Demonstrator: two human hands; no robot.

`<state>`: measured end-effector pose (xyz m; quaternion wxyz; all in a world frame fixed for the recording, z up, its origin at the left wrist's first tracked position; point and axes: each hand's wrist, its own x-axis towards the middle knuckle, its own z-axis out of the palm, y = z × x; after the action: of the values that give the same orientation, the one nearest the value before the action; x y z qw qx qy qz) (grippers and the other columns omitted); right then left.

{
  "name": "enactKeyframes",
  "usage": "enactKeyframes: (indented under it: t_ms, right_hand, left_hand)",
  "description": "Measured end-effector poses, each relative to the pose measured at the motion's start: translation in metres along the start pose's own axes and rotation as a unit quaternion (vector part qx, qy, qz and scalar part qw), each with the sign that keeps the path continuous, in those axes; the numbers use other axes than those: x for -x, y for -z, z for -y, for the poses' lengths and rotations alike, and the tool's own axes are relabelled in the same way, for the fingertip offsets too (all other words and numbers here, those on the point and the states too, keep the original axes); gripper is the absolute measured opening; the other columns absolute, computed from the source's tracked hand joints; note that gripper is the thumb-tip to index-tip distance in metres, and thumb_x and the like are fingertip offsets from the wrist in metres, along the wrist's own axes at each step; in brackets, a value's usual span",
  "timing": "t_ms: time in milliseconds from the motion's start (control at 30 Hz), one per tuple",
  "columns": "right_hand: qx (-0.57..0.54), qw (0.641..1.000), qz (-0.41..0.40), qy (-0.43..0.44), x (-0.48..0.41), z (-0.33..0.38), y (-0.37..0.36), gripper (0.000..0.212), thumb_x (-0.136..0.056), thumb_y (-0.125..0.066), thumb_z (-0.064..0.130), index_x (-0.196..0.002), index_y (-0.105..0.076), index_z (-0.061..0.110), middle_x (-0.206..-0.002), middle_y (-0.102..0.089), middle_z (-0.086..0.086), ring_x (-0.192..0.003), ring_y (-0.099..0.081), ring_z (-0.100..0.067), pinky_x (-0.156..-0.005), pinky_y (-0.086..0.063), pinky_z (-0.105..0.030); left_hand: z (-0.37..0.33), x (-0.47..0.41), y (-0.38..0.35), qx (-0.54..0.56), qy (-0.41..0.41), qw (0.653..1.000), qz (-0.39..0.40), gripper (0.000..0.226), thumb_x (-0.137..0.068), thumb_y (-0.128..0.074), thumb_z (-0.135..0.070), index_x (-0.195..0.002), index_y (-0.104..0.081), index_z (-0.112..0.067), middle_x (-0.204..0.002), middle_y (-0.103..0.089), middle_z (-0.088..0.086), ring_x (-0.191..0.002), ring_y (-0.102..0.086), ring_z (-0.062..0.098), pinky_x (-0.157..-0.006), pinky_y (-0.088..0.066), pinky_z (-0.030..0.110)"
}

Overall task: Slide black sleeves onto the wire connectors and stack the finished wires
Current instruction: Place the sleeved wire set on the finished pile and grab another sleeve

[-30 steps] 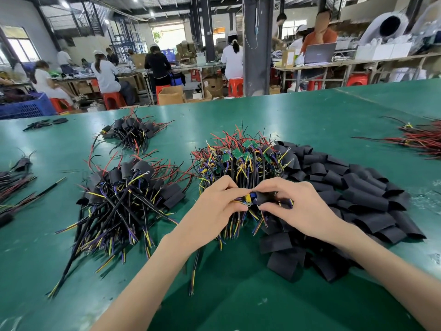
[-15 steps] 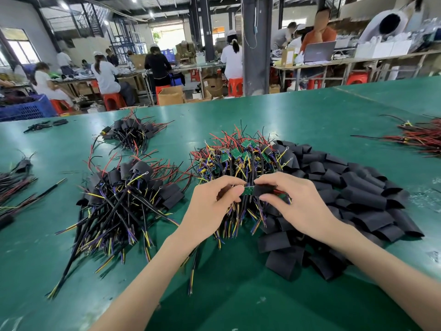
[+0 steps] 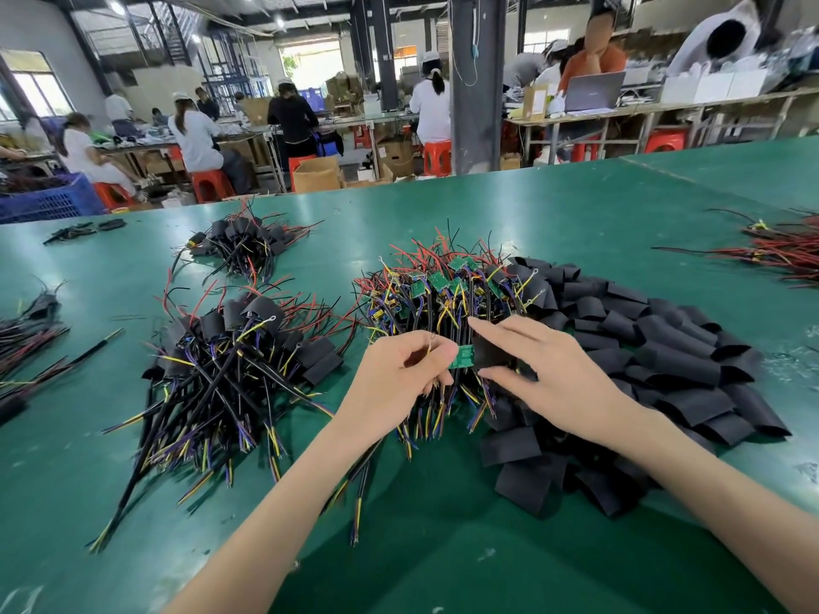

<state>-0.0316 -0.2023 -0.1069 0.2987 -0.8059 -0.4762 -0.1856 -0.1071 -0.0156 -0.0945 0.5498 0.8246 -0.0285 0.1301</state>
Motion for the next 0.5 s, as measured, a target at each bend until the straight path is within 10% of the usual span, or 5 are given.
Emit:
enactKeyframes:
  t_ms: [500]
  right_hand:
    - [0.046, 0.997, -0.04, 0.042, -0.0006, 0.0057, -0.002, 0.041, -0.073, -0.079, 0.011, -0.111, -0.067, 0.003, -0.107, -0.068, -0.008, -0.095, -0.064, -0.022, -0.089, -0.043, -0.028]
  left_hand:
    - [0.0049, -0.0021, -0.0001, -0.008, 0.012, 1.0, -0.018, 0.017, -0.094, -0.057, -0.023, -0.081, -0.068, -0.023, -0.061, -0.067, -0.011, -0.05, -0.047, 0.001, -0.053, -0.041, 0.012]
